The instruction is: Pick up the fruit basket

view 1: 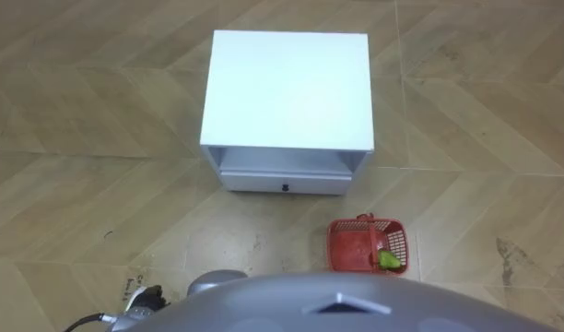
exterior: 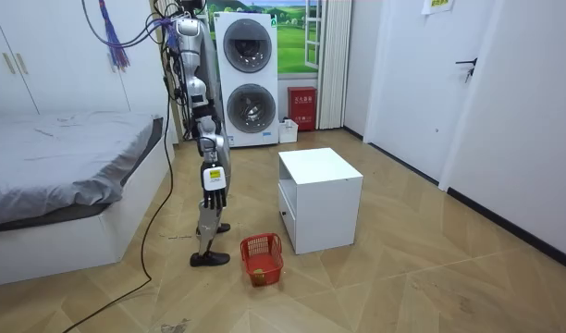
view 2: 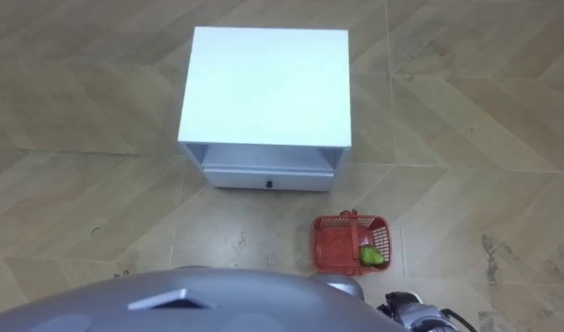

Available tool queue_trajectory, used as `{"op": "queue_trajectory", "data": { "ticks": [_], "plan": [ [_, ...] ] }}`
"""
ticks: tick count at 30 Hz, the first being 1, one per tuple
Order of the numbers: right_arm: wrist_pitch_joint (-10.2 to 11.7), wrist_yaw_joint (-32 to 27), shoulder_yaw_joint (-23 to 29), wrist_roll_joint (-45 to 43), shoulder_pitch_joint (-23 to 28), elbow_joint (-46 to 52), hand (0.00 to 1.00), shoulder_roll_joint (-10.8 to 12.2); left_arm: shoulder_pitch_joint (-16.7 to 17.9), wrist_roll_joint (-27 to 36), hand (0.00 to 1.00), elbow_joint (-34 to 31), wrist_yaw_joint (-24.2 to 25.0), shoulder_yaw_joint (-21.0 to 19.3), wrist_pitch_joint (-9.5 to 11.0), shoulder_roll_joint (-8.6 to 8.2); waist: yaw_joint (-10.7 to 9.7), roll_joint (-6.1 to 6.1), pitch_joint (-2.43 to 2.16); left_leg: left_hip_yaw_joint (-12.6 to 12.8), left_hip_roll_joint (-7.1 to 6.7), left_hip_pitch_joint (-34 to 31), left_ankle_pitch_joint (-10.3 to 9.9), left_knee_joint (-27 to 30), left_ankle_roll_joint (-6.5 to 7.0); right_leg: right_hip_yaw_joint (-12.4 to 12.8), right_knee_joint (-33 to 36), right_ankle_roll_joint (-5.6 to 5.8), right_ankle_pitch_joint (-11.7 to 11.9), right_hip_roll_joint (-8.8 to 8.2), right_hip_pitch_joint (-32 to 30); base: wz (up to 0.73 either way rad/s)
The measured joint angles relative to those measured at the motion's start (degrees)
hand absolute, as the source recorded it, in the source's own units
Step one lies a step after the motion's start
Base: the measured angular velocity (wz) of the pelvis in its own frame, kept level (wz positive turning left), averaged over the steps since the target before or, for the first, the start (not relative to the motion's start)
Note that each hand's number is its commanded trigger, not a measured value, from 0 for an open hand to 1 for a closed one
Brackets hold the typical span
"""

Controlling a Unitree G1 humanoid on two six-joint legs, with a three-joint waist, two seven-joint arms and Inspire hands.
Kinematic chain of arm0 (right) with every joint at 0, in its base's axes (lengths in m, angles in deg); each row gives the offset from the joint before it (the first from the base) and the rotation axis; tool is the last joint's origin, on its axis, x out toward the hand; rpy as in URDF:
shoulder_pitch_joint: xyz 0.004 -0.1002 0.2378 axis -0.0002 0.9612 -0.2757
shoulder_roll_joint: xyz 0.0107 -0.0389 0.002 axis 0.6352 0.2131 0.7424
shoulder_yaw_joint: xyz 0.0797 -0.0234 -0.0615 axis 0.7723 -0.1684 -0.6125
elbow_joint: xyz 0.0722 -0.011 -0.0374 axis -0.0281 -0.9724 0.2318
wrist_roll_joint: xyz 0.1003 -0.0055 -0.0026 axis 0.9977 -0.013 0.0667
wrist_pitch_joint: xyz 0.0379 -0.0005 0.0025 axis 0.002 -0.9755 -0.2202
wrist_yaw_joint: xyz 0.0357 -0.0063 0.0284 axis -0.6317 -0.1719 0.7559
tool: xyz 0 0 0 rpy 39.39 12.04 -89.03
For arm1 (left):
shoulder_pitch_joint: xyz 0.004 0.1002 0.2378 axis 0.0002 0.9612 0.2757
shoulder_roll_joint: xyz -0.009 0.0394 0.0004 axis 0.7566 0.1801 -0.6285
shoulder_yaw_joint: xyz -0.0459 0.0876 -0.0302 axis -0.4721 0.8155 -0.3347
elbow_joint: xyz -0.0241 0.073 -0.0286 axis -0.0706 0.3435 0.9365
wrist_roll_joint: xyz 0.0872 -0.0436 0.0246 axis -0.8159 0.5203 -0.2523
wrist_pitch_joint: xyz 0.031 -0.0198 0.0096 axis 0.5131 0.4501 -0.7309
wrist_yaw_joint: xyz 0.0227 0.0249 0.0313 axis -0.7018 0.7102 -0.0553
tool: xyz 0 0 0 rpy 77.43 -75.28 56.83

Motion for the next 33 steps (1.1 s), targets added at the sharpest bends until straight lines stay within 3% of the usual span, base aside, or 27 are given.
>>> {"op": "queue_trajectory", "data": {
  "ticks": [33],
  "plan": [
    [1.43,-1.47,1.11,-0.07,1.52,0.10,0.00,-0.14,1.88,-0.21,0.00,0.27,0.25,-0.24,0.99,0.02,-1.23,0.39,-0.06,0.21,-0.15,-0.53,0.00,0.13,0.00,0.10,0.29,0.04,-0.02,-0.28,-0.63,0.00]
  ]
}}
